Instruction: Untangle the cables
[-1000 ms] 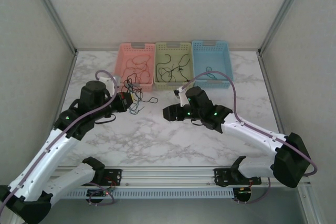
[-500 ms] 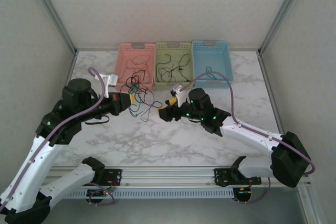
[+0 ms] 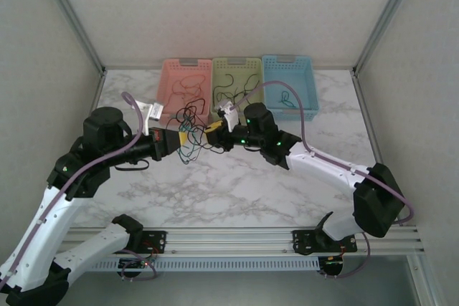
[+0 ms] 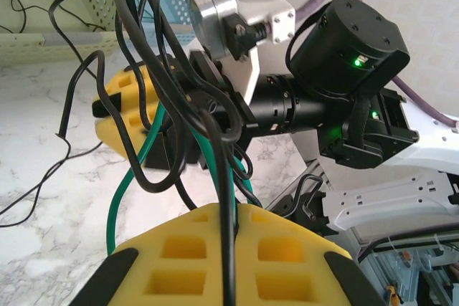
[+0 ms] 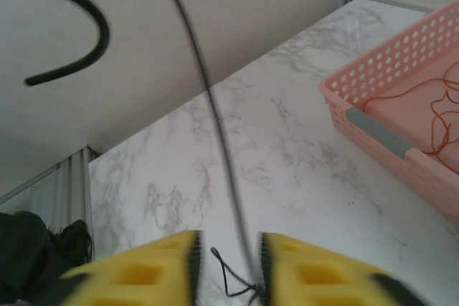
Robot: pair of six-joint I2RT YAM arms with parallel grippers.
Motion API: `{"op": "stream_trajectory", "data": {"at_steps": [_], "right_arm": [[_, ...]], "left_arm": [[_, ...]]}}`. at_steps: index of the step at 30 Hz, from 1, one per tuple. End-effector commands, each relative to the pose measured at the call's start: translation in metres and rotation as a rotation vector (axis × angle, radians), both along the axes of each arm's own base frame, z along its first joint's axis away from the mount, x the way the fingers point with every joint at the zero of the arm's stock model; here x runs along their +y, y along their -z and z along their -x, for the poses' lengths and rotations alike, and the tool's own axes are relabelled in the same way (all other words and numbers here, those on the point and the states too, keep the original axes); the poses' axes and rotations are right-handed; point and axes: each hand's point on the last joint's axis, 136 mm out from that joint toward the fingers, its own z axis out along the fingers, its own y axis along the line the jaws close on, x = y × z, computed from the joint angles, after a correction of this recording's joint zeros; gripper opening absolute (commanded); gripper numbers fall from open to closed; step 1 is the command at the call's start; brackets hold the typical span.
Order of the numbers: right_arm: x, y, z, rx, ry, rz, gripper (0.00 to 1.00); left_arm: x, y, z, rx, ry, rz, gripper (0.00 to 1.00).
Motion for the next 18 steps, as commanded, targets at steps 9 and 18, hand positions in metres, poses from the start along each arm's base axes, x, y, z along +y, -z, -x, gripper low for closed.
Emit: {"op": "stream_trajectory", "data": {"at_steps": [9, 18], "right_arm": [[-0.062, -0.039, -0.039, -0.098, 0.267, 0.053, 0.00], [-0.122, -0.069, -0.053, -0.177, 0.433, 0.080, 0.00]], "left_arm": [[0.004, 0.023, -0.003, 0.011, -0.018, -0.066, 0.05], [-0.002, 0.048, -0.010, 0.049, -0.006, -0.089, 0.11]]}}
